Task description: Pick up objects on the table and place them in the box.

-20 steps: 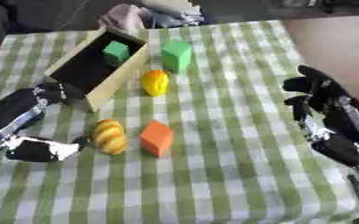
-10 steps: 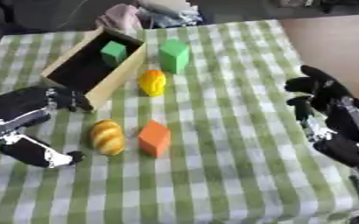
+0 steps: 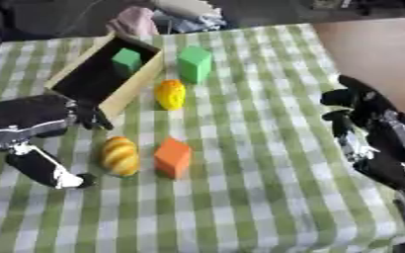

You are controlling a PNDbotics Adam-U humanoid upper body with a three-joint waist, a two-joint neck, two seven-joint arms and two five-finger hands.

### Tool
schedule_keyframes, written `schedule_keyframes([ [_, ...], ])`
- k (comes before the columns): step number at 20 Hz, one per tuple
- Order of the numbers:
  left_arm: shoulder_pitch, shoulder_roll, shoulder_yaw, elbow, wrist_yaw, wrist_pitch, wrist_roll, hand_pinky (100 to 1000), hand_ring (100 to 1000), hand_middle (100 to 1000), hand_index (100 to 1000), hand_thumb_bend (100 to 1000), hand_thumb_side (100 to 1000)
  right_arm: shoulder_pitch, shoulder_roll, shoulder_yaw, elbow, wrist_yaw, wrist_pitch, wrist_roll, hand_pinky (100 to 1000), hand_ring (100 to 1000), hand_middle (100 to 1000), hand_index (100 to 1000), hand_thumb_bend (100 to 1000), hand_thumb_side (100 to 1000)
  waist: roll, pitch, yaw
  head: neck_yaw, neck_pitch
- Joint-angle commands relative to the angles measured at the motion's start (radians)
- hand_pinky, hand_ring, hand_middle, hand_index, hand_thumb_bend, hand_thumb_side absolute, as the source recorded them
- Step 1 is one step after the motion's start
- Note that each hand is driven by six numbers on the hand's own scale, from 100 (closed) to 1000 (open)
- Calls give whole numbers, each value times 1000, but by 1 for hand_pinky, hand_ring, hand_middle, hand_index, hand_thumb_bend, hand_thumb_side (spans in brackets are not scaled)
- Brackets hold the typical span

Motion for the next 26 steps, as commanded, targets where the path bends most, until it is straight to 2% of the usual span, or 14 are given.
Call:
schedule_keyframes([
  [1,-32,17,-11,34,-20,-1,-4,766,725,782,855,475,290,-4,-13,1,-12,-8,-2,-1,702,814,754,952,100,470,3,-28,0,-7,5],
  [7,-81,-31,-39,116,-79,-14,29,763,725,780,850,450,215,-4,-13,3,-13,-9,-2,2,702,814,752,952,100,470,1,-29,-3,-9,5],
  [15,-131,-94,-69,237,-170,-52,64,761,723,775,844,426,164,-5,-12,5,-13,-10,-1,5,701,814,752,952,100,470,0,-29,-9,-10,5],
  [26,-167,-147,-92,320,-165,-101,59,752,709,767,836,375,148,-8,-11,8,-14,-10,0,8,702,814,752,952,100,470,-2,-27,-18,-9,5],
])
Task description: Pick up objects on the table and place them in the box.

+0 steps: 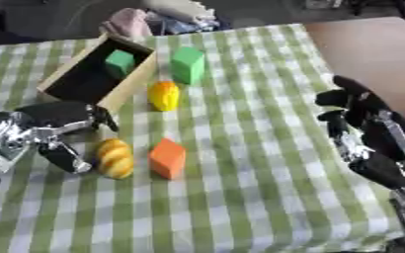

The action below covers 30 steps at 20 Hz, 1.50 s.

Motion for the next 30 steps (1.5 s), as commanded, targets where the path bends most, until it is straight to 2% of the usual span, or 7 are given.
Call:
schedule_keyframes([
  [1,-19,5,-4,6,9,-14,-5,745,702,761,830,368,144,-8,-11,1,-14,-7,-1,3,702,815,752,952,100,470,-2,-24,-3,-1,5],
  [6,-20,-4,-14,15,15,-34,-30,711,646,706,782,339,127,-8,-10,2,-14,-6,-1,4,702,815,753,952,100,470,-2,-25,-4,-1,5],
  [9,-17,-3,-10,11,23,-39,-22,654,561,594,689,296,100,-8,-10,1,-13,-5,-1,3,702,815,754,952,100,470,-1,-25,-4,-2,5],
  [13,-14,5,5,-9,37,-34,28,583,476,500,580,251,100,-7,-10,0,-13,-4,-1,2,702,815,754,951,100,470,0,-26,-3,-4,5],
  [18,-14,31,34,-64,51,-17,60,565,450,471,542,232,100,-6,-11,-1,-13,-4,-1,1,702,816,754,951,100,470,0,-28,-1,-9,5],
  [25,-38,108,115,-168,90,52,70,573,463,479,548,267,100,-2,-12,-1,-11,-3,0,0,702,816,754,951,100,470,-1,-32,3,-10,5],
  [30,-93,123,190,-67,38,153,170,582,475,487,562,293,100,0,-12,0,-10,-4,0,1,702,816,754,951,100,470,-4,-34,0,-8,5],
])
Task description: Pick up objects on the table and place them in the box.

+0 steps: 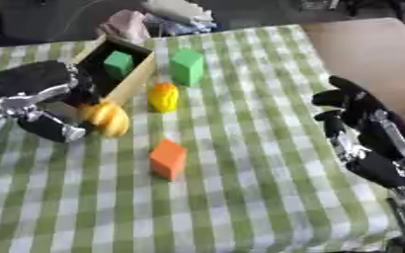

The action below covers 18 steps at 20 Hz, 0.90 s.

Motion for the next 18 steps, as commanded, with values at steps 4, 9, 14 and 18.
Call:
schedule_keyframes([
  [4,-94,10,80,207,-92,137,147,606,499,511,592,291,100,-7,-11,2,-9,-7,-1,3,702,816,754,951,100,470,-5,-27,-9,7,5],
  [9,-164,-48,93,414,-141,220,243,615,508,523,610,277,100,-9,-10,10,-8,-12,-1,10,701,816,754,952,100,468,-8,-25,-24,18,5],
  [14,-202,-90,90,534,-172,240,282,626,523,540,629,282,100,-11,-9,16,-9,-17,-1,17,701,816,754,952,100,467,-9,-25,-42,26,5],
  [18,-208,-108,84,579,-183,226,271,641,543,565,654,303,100,-13,-9,16,-9,-18,-1,19,701,816,754,952,100,467,-8,-23,-50,27,5],
])
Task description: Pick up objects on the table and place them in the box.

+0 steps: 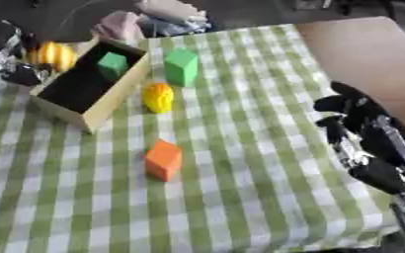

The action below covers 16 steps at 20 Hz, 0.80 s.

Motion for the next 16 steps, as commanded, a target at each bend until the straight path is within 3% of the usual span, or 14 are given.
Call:
schedule_keyframes([
  [1,-22,15,8,19,-15,-10,-5,642,545,566,656,305,100,-12,-9,0,-12,-7,-3,3,701,816,754,952,100,467,-7,-23,-2,3,4],
  [6,-13,16,3,27,-35,-26,-37,669,580,612,698,353,106,-13,-9,-1,-11,-6,-3,3,702,816,754,952,100,467,-5,-23,-3,1,4],
  [13,6,39,7,-5,-63,-47,-104,750,696,745,791,460,245,-12,-9,-3,-9,-3,-2,2,702,816,754,952,100,465,-5,-24,3,-4,4],
  [16,19,60,11,-44,-59,-62,-148,761,711,758,798,473,274,-11,-10,-4,-8,-1,-2,1,702,816,754,952,100,465,-5,-25,6,-7,4],
])
